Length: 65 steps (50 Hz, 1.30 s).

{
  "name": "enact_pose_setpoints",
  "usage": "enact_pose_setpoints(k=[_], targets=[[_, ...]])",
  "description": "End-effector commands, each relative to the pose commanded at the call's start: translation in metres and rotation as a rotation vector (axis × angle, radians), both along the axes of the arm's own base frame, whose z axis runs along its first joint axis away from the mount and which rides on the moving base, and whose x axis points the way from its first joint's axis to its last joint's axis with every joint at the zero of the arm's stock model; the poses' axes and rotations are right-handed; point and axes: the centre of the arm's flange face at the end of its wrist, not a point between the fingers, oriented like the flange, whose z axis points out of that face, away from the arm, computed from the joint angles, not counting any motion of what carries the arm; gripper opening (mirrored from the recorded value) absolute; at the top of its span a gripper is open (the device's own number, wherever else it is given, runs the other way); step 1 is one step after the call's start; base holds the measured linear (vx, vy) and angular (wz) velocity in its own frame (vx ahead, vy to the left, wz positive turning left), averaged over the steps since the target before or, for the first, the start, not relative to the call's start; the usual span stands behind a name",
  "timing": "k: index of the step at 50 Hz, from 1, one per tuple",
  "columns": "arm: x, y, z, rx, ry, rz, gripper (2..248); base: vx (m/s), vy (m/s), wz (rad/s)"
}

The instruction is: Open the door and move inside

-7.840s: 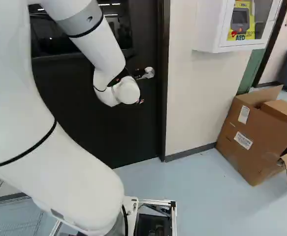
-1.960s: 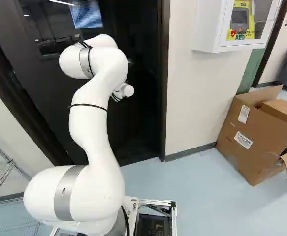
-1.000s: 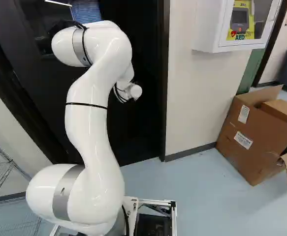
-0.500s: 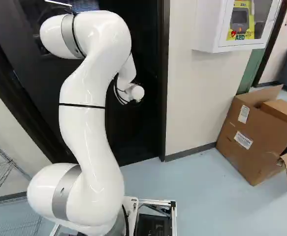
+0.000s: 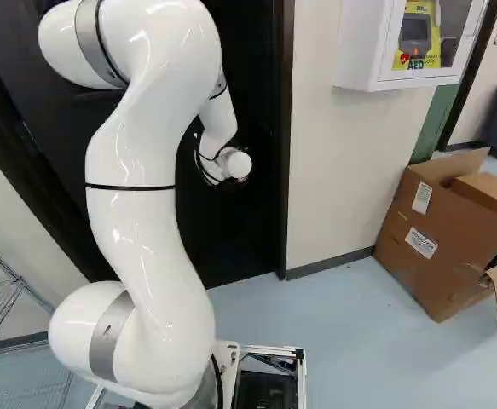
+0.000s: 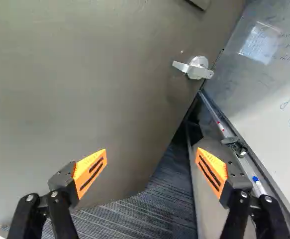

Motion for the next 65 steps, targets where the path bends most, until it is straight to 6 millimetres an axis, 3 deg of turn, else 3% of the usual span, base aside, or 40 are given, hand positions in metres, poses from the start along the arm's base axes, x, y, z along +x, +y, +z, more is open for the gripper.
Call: enact_pose_setpoints(k=[65], targets=[[-0.134, -0.045, 0.009, 0.083, 0.118, -0.323, 247, 0.0, 0.0, 0.0]])
